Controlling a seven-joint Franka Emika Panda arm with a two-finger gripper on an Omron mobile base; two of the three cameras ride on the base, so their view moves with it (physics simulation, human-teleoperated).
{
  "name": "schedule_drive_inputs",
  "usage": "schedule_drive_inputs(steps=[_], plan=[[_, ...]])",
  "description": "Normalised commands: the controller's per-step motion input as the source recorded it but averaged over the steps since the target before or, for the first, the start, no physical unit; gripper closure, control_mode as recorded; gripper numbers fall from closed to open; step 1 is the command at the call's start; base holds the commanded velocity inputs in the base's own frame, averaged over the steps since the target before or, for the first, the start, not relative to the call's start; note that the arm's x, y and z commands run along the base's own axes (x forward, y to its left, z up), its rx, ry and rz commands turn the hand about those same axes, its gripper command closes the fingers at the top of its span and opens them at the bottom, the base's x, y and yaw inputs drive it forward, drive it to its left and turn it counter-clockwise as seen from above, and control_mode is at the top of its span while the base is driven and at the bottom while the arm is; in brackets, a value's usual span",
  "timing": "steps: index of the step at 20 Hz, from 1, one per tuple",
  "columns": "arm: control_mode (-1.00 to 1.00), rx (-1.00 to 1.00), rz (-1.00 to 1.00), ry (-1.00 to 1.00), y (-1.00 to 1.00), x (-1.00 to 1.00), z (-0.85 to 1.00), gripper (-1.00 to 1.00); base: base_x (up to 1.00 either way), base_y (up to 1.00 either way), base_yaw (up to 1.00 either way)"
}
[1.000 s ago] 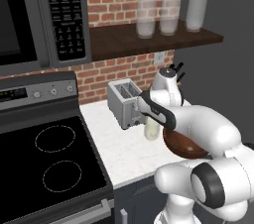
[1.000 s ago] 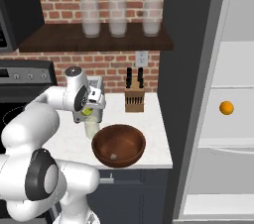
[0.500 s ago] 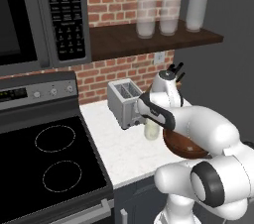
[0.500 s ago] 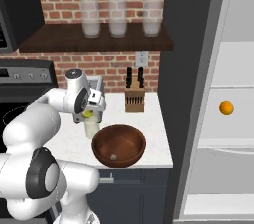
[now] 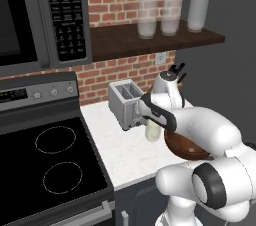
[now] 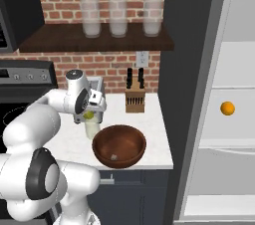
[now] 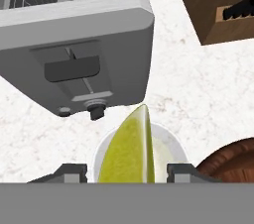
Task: Grab a lemon wedge from the fridge and one ice cube from the ice bowl, and put them in the glass of lemonade.
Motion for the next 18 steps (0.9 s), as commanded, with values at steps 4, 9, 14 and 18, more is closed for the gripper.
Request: schedule_drive_inputs(steps=[4,9,14,18], plan=[[-1.00,0.00,0.00,0.00,0.00,0.00,0.00,-1.00,0.00,0.00,0.00],[-1.00,0.00,0.00,0.00,0.00,0.00,0.00,-1.00,0.00,0.00,0.00],[-1.00,0.00,0.00,0.00,0.00,0.00,0.09,-1.00,0.00,0.00,0.00],[-1.00,0.04,0.00,0.00,-0.03,-0.02,0.38,-1.00,0.00,0.00,0.00]])
